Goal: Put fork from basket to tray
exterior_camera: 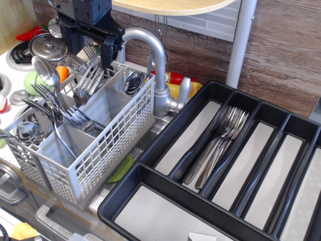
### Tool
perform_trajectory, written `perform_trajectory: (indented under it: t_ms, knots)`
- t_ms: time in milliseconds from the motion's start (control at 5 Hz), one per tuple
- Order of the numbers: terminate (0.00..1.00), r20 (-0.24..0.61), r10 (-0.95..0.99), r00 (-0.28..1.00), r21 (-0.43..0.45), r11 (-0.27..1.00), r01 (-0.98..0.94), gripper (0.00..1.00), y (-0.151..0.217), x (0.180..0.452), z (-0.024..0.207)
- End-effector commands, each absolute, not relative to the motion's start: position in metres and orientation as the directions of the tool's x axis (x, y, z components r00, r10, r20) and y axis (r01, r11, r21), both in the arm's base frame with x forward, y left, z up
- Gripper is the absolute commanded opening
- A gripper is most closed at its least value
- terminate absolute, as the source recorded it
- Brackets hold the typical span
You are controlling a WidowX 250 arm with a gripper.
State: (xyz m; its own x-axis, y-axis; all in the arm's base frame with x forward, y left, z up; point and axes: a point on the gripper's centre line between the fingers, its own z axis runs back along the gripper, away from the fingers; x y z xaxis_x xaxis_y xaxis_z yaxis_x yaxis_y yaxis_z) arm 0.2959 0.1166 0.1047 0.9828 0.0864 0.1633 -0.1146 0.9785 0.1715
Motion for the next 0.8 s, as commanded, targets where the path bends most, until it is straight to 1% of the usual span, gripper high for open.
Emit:
perform_trajectory:
  t_ms: [0,200,400,600]
  knots:
    - [0.0,0.163,0.086,0.983,0.172,0.978,-0.115,1.0,0.117,0.296,0.105]
    - [0.0,0.148,0.171,0.974,0.154,0.969,-0.193,1.0,0.121,0.298,0.096]
    - [0.0,0.158,0.178,0.971,0.15,0.968,-0.202,1.0,0.122,0.3,0.089]
    - [0.0,0.19,0.194,0.962,0.161,0.961,-0.226,1.0,0.119,0.298,0.08]
